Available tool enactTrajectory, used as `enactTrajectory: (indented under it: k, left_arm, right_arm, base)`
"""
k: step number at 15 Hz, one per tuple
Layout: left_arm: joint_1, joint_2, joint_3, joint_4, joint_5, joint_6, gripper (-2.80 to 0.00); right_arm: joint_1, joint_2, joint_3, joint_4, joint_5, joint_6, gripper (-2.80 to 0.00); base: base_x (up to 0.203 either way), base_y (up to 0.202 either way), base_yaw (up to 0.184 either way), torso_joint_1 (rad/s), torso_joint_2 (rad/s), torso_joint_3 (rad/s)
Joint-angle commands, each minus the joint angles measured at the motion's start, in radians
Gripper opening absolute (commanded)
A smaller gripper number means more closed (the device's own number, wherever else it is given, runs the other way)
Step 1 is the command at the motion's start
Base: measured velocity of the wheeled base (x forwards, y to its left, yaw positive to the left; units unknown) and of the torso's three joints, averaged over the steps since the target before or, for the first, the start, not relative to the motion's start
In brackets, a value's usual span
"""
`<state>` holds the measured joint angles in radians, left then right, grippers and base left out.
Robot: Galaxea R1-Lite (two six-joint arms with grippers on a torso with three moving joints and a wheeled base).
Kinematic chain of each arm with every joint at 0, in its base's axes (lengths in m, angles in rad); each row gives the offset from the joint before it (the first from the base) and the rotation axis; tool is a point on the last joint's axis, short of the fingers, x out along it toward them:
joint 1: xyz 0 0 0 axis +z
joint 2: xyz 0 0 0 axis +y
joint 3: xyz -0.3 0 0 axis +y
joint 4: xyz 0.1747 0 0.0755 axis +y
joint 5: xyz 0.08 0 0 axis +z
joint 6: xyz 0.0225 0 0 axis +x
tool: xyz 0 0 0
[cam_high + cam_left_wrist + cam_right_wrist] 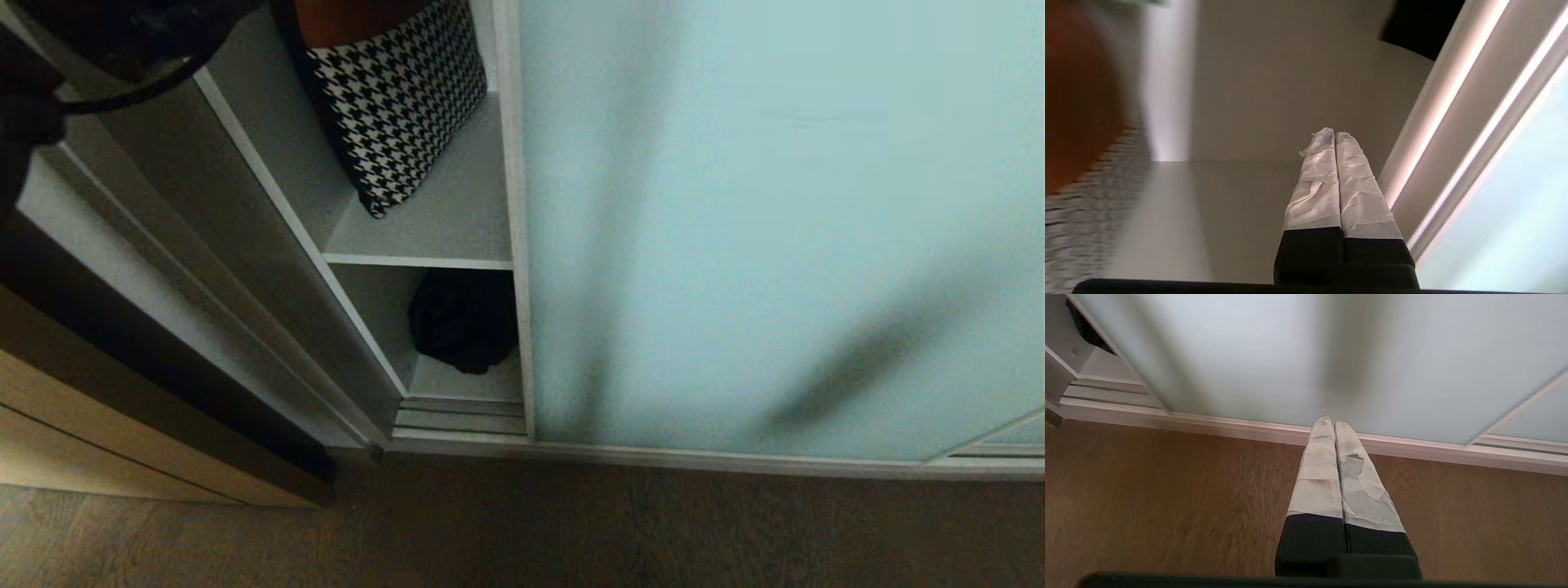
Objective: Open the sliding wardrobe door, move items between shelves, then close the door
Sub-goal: Open the door
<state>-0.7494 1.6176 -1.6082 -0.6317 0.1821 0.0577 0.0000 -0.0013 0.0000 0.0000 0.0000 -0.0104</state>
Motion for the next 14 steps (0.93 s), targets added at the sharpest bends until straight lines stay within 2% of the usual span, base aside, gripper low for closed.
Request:
enactTrajectory:
  k: [1,10,14]
  left_arm:
    - [-0.046,0.075,-0.043,-0.008,0.002,0.0,-2.8]
    - [-0.223,0.294,-0.278,-0.006,0.003,0.001,-2.8]
    - [-0.235,0.323,-0.322,-0.01,0.032,0.0,-2.8]
  right_arm:
    - [0.0,0.0,0.0,0.0,0.0,0.0,-2.8]
    - [0.0,0.0,0.001,0.0,0.0,0.0,-2.8]
    - [0.0,0.0,0.002,0.0,0.0,0.0,-2.8]
  base:
    - [0.0,0.0,0.0,0.0,0.0,0.0]
    - [0.0,0.0,0.0,0.0,0.0,0.0]
    - [0.0,0.0,0.0,0.0,0.0,0.0]
